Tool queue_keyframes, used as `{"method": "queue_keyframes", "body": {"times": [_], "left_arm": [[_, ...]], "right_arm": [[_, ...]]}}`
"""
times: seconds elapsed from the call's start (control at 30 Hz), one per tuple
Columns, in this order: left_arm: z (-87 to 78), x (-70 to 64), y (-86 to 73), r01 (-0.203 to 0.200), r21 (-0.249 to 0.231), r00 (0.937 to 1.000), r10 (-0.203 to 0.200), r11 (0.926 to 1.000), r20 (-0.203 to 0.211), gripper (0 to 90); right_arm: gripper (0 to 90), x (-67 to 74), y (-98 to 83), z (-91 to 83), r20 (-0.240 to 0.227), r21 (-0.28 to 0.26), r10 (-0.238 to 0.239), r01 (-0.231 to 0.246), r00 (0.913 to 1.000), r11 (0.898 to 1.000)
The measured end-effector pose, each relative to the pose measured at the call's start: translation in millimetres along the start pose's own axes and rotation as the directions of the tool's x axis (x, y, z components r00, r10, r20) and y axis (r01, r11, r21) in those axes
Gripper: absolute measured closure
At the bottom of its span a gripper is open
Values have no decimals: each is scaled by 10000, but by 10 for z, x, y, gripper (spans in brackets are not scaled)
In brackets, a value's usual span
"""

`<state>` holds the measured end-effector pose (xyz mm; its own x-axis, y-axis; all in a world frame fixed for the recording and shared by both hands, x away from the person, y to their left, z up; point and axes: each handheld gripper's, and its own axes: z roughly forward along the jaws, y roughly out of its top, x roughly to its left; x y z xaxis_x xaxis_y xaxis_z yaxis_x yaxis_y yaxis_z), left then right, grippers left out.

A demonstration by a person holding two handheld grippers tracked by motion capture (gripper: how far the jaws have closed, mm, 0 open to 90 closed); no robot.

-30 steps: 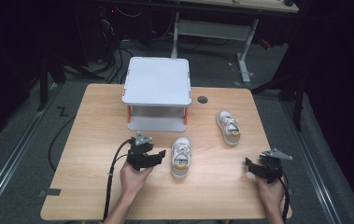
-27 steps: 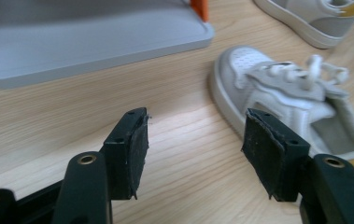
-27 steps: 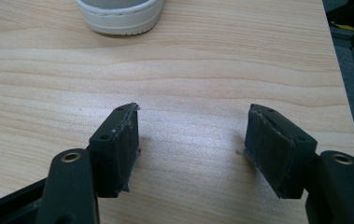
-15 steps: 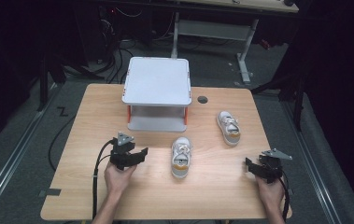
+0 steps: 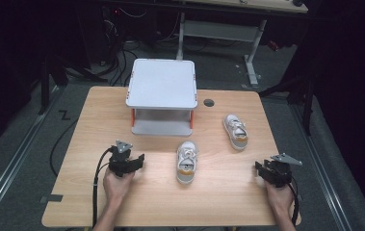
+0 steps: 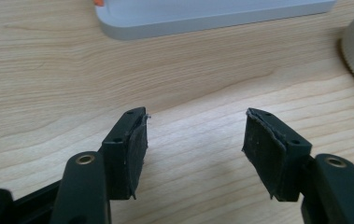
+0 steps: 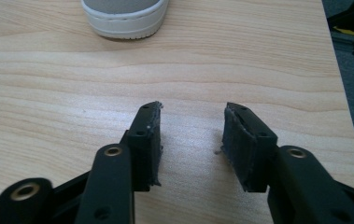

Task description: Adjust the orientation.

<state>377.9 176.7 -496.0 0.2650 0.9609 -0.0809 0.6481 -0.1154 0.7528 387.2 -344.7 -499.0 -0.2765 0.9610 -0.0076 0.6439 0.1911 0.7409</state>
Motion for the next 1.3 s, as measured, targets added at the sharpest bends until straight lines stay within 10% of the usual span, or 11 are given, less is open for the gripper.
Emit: {"method": "queue_keyframes", "body": {"times": [0.7,1.3], "left_arm": [[58,-10,-80,-442,122,9966,449,9989,-687,338],[58,1,-78,-345,101,9974,350,9994,-635,336]], "right_arm": [[613,292,688,-156,-1535,-1201,-1040,859,9827,9890],[671,483,1236,521,-1602,725,-1528,1660,9752,9835]]}}
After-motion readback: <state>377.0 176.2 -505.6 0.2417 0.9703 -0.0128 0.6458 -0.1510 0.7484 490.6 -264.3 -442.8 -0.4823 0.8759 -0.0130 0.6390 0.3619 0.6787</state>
